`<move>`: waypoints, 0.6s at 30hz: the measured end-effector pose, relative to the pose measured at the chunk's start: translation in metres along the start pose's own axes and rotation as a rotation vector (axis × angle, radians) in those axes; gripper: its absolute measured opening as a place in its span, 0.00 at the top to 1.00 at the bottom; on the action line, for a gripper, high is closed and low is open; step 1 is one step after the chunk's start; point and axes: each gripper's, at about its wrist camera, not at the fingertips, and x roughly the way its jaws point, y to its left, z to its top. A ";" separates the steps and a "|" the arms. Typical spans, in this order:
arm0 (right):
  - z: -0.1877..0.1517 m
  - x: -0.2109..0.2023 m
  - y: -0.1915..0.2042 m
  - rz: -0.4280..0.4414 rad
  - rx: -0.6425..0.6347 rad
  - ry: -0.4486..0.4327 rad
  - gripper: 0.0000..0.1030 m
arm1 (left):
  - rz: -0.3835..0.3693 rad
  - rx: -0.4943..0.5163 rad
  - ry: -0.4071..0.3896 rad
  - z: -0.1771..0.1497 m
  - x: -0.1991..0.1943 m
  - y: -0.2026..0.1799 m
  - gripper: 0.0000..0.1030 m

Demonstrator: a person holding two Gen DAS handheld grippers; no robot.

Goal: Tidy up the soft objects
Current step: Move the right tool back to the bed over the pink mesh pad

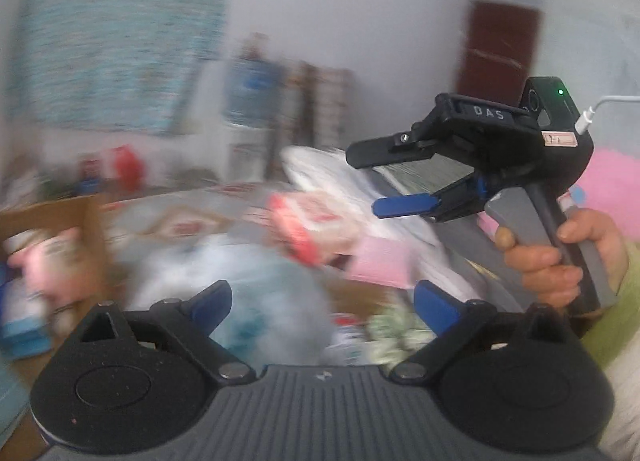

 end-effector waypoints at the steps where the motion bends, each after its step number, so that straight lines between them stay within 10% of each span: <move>1: -0.003 -0.010 -0.017 -0.032 0.029 -0.014 0.12 | -0.014 0.007 0.008 0.002 0.012 -0.008 0.04; 18: -0.024 0.028 -0.167 -0.191 0.374 0.033 0.29 | -0.055 0.227 0.272 0.026 0.203 -0.074 0.04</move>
